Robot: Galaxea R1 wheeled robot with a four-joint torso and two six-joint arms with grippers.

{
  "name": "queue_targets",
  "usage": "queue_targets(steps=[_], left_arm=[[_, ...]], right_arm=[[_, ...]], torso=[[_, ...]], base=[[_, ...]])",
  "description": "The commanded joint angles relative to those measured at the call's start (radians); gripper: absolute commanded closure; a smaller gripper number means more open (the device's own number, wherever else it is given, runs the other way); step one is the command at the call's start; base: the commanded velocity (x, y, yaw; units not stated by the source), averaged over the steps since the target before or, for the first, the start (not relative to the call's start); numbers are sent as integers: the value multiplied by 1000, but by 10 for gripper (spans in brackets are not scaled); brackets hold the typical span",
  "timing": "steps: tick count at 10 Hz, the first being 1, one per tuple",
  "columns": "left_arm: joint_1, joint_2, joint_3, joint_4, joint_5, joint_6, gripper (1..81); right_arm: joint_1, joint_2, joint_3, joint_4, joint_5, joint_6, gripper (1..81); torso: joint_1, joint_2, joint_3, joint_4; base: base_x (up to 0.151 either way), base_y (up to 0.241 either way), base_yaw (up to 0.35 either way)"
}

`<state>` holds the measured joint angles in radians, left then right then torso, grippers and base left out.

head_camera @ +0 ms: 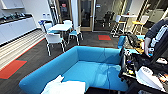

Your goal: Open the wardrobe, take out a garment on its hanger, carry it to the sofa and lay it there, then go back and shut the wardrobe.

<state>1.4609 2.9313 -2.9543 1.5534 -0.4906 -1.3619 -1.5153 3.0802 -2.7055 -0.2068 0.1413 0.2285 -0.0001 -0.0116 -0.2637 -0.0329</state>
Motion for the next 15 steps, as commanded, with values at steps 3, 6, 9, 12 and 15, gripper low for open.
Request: queue_targets(steps=[3,6,9,12,15], left_arm=[[29,94,-19,-291,362,299,10],[14,138,-16,-1044,435,1043,10],[-7,134,50,-1542,434,1563,10],[-26,143,49,-1583,420,1575,10],[-44,168,53,-1566,434,1609,10]], right_arm=[[13,5,0,-2,-58,-8,10],[10,5,0,-2,-58,-8,10],[6,2,0,0,-57,-8,10],[3,14,0,-3,-61,-8,10],[-4,13,-2,-3,-60,-8,10]], torso=[[0,0,0,0],[0,-1,1,0],[0,-1,1,0],[0,-1,1,0],[0,-1,1,0]], base=[[0,0,0],[0,0,0],[0,0,0],[0,0,0],[0,0,0]])
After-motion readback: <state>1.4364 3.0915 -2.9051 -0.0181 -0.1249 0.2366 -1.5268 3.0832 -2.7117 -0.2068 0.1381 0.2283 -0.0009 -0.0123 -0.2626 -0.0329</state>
